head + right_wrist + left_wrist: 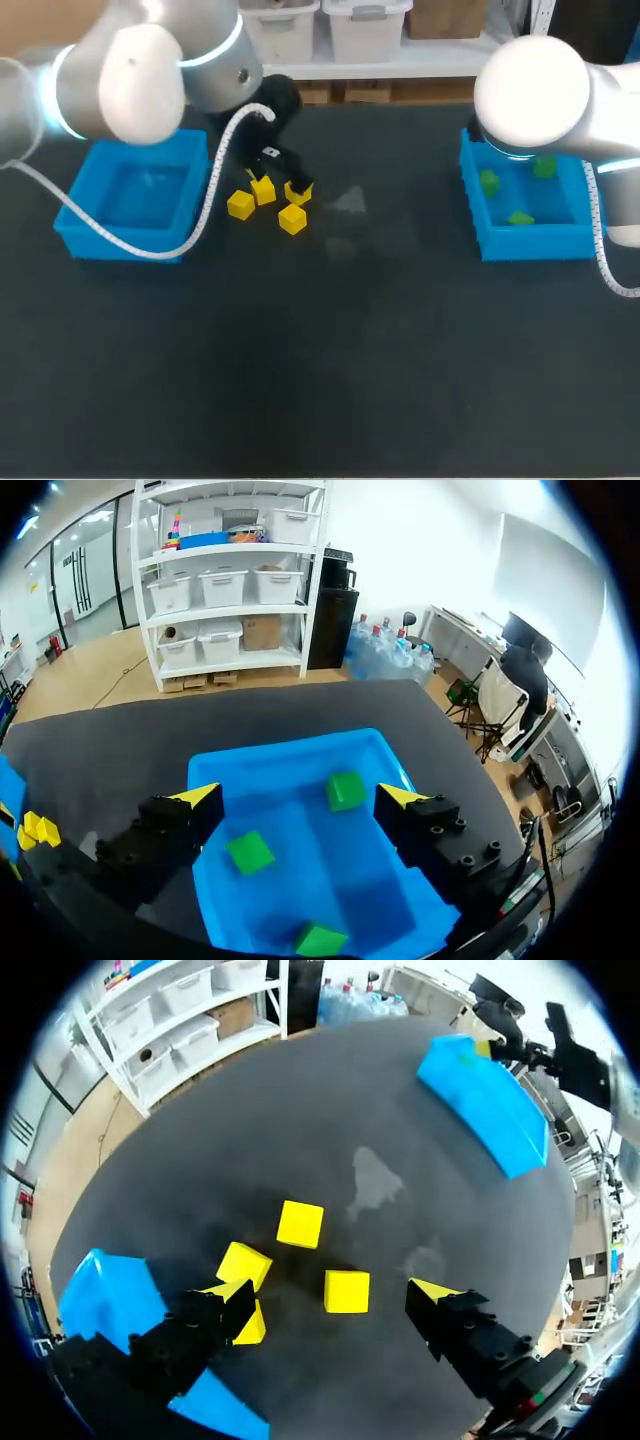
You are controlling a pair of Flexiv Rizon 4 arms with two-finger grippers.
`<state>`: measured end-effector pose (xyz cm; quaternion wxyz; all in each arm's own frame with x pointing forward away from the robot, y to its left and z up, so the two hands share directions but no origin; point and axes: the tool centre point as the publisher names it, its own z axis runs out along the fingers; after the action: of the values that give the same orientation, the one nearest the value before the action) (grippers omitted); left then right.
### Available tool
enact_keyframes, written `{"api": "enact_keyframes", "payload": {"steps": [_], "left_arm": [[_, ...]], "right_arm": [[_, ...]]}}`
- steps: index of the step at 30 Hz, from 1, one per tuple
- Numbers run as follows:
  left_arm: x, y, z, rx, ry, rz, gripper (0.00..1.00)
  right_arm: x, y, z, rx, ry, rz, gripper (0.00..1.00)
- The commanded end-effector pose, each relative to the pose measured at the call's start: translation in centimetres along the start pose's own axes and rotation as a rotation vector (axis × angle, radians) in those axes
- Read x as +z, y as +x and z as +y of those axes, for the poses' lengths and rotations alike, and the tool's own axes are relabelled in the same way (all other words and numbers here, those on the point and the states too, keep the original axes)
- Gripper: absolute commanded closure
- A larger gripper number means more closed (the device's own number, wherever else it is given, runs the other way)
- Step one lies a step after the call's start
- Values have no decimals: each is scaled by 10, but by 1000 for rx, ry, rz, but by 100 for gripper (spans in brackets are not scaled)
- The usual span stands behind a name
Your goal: Put the green cubes in the right bin and the yellow cubes in the left bin.
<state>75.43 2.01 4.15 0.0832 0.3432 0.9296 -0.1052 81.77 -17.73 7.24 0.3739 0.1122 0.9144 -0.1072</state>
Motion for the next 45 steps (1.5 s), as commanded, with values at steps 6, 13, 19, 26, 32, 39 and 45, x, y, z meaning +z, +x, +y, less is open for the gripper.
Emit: {"api": "enact_keyframes", "payload": {"steps": [6, 13, 19, 26, 32, 39, 45], "left_arm": [[13, -5, -6, 3, 12, 92, 0], [19, -1, -19, 48, 15, 131, 0], [27, 1, -27, 74, 1, 156, 0], [39, 3, -28, 83, -19, 185, 0], [46, 3, -23, 95, -65, 210, 0], [55, 4, -20, 104, -99, 233, 0], [59, 7, -21, 112, -113, 248, 100]], "right_arm": [[0, 0, 0, 0, 1, 0, 0], [0, 0, 0, 0, 1, 0, 0], [0, 0, 0, 0, 1, 0, 0], [0, 0, 0, 0, 1, 0, 0], [0, 0, 0, 0, 1, 0, 0], [0, 0, 0, 0, 1, 0, 0], [0, 0, 0, 0, 1, 0, 0]]}}
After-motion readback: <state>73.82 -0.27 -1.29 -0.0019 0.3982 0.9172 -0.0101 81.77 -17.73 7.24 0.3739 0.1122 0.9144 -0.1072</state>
